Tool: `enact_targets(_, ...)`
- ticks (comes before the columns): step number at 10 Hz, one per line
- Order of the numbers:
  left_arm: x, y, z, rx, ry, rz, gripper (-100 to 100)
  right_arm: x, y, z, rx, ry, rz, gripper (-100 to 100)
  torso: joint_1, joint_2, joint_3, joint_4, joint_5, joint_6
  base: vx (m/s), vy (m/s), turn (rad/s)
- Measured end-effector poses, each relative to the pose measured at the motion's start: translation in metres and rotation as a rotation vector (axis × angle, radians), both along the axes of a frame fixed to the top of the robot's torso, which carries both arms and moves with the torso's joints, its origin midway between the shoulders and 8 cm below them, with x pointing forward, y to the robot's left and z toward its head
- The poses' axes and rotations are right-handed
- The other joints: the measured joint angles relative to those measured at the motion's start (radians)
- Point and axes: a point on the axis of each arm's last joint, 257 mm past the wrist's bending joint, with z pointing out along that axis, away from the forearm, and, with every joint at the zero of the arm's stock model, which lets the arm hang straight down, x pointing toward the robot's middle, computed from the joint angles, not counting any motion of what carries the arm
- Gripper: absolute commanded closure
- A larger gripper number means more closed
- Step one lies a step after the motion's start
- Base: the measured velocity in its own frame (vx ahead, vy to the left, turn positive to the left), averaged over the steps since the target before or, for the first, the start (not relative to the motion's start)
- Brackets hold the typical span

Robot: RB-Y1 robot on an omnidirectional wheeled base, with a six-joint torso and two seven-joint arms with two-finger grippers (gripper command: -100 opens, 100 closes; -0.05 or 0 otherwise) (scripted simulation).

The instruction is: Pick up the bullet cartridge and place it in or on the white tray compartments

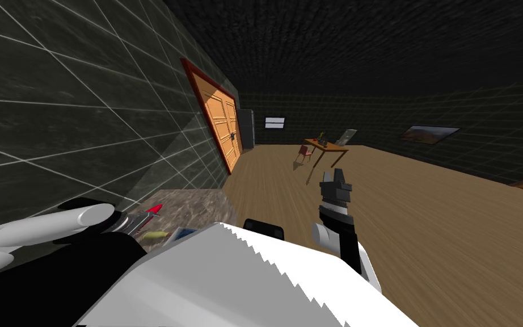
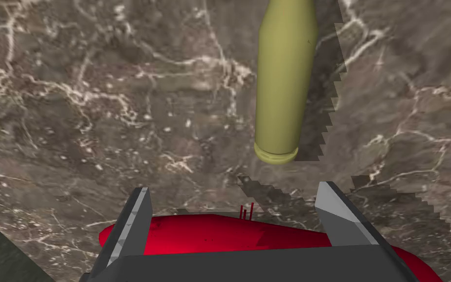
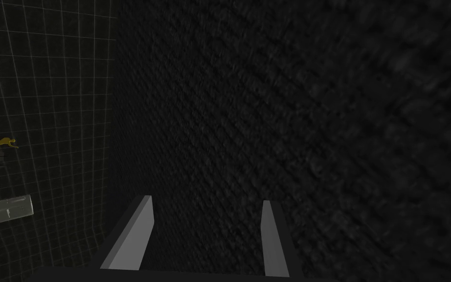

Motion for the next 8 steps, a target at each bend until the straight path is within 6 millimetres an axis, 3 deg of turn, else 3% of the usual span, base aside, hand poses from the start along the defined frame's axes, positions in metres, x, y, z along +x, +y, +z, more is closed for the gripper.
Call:
enact_targets(3, -0.006, 0.016, 0.0, 0.009, -0.004, 0.038, -100, 0.0, 0.0, 0.0, 0.0, 0.0, 0.0, 0, 0.0, 0.0, 0.0, 0.0, 0.0, 0.0, -0.045, -0.03, -0.058)
enact_targets(8, -0.019, 0.035, -0.005, 0.0, -0.006, 0.11, -100, 0.0, 0.0, 0.0, 0.0, 0.0, 0.0, 0, -0.001, 0.001, 0.0, 0.0, 0.0, 0.002, -0.075, -0.05, -0.173)
